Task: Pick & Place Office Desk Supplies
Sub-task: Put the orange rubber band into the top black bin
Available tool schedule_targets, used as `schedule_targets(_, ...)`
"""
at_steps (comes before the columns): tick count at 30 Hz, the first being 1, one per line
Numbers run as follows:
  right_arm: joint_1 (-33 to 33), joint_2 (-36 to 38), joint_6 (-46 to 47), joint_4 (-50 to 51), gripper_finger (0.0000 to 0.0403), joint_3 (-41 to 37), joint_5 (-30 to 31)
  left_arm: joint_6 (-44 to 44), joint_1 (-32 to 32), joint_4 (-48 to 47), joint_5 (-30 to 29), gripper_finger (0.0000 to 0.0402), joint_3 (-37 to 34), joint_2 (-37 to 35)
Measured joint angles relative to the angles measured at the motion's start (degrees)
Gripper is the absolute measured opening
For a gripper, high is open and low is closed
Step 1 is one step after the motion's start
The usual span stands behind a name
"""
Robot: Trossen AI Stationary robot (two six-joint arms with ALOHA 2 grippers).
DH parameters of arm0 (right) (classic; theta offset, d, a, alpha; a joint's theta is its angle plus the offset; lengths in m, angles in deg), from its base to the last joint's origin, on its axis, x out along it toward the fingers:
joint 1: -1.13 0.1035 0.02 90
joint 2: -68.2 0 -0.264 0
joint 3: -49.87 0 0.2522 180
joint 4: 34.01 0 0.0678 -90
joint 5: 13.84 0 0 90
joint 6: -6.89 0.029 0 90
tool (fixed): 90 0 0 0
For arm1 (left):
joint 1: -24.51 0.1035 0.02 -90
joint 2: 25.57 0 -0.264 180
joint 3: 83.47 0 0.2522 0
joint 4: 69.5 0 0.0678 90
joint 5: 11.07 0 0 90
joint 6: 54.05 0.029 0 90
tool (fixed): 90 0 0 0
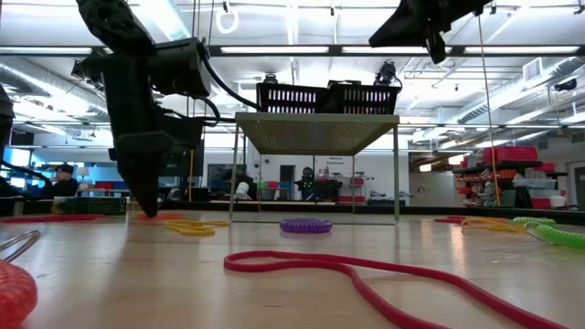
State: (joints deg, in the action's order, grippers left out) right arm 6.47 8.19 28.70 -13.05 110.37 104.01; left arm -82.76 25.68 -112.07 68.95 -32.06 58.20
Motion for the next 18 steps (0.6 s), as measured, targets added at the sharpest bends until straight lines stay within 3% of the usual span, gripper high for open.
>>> schedule_targets(3, 0.0, 0.0, 0.0, -0.3, 0.0009, 0.0, 0.7, 0.5, 0.0, -0.1, 1.0, 0.0013, 0.0, -0.1)
schedule_targets(8, 0.0, 0.0, 0.0, -0.2, 0.0009, 0.0, 0.9, 0.7, -0.1, -3.0, 5.0, 0.0005, 0.0, -3.1)
schedule_targets(18, 0.0, 0.0, -0.2, -0.1, 0.0009, 0.0, 0.9, -1.4, -1.8, -9.1, 10.0, 0.0004, 1.8, -24.5)
